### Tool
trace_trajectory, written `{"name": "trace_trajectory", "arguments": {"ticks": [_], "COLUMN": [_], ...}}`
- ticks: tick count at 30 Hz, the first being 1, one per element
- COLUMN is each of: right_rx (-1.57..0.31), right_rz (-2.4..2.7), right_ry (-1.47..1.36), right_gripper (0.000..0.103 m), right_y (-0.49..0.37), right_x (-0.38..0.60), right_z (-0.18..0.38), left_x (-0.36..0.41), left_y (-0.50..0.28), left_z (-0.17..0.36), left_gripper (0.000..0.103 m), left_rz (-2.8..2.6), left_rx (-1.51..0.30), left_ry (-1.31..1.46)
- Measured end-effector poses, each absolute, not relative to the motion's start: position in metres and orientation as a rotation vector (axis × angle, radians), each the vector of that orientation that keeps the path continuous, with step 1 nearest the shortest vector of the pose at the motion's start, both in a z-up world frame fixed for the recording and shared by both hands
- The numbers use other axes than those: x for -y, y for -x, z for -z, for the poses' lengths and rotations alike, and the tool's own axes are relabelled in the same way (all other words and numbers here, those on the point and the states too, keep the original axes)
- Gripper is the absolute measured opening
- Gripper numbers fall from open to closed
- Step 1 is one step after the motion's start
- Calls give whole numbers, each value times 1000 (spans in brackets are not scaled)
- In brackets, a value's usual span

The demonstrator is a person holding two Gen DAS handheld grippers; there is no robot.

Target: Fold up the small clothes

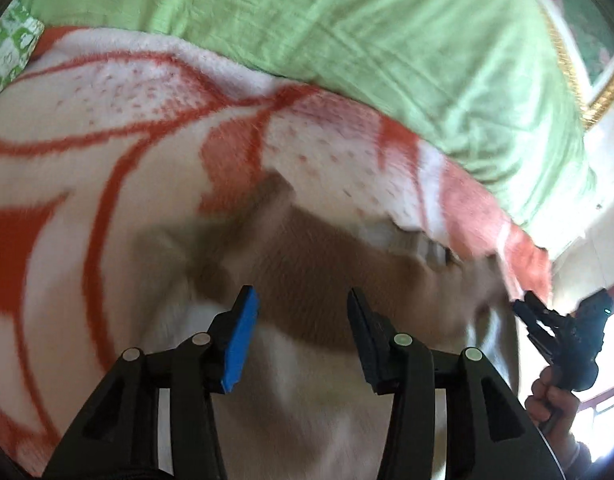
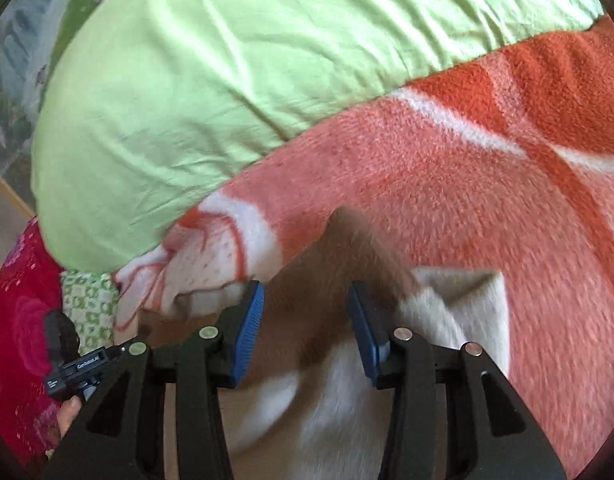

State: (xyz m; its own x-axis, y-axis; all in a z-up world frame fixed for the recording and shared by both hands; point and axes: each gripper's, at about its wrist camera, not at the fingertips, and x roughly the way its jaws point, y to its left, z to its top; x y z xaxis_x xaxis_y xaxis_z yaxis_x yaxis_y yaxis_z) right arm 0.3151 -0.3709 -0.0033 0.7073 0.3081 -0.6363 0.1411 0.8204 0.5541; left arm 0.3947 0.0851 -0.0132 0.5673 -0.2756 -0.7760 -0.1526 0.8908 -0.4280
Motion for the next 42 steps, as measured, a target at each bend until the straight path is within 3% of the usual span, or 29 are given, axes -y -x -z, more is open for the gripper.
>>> {"name": "trace_trajectory", "arguments": {"ticks": [6, 11, 14, 17, 20, 24, 28, 31, 33, 34, 35, 38, 39, 40, 42], "right_rx": [-912, -1089, -1177, -1129, -1013, -914, -952, -990, -1002, -995, -982, -932, -927, -929, -934], "right_rz": [-311, -591, -498, -354, -254, -314, -320, -271, -175, -100, -47, 26, 41, 80, 118], "right_ry": [-584, -509, -425, -319, -350, -465, -431, -441, -448, -467, -496, -591, -593, -569, -530], "right_gripper": [45, 46, 45, 31, 31, 35, 37, 37, 37, 36, 35, 19, 19, 20, 24], "right_y": [-304, -342, -376, -416, -429, -400, -342, -304, -276, -260, -250, -226, -223, -221, -219], "right_x": [306, 219, 199, 194, 200, 209, 215, 236, 263, 284, 299, 340, 344, 346, 342], "right_z": [14, 39, 63, 70, 50, 20, 21, 32, 38, 42, 43, 46, 43, 38, 30], "left_x": [-55, -67, -77, -85, -90, -90, -83, -86, -100, -107, -111, -113, -114, -115, -119], "left_y": [-341, -307, -304, -292, -283, -293, -330, -368, -382, -384, -384, -380, -376, -370, -353], "left_z": [21, 31, 48, 52, 50, 33, 20, 27, 43, 48, 50, 47, 44, 41, 32], "left_gripper": [48, 52, 48, 43, 43, 49, 49, 50, 29, 26, 27, 25, 24, 25, 37], "left_rz": [151, 109, 37, 7, -9, 23, 32, -53, -137, -142, -128, -99, -95, -91, -81], "left_rx": [-1027, -1044, -1111, -1123, -1116, -1051, -996, -1053, -1128, -1147, -1146, -1136, -1130, -1124, -1108], "left_ry": [450, 494, 445, 429, 463, 497, 460, 392, 370, 382, 394, 385, 395, 415, 460]}}
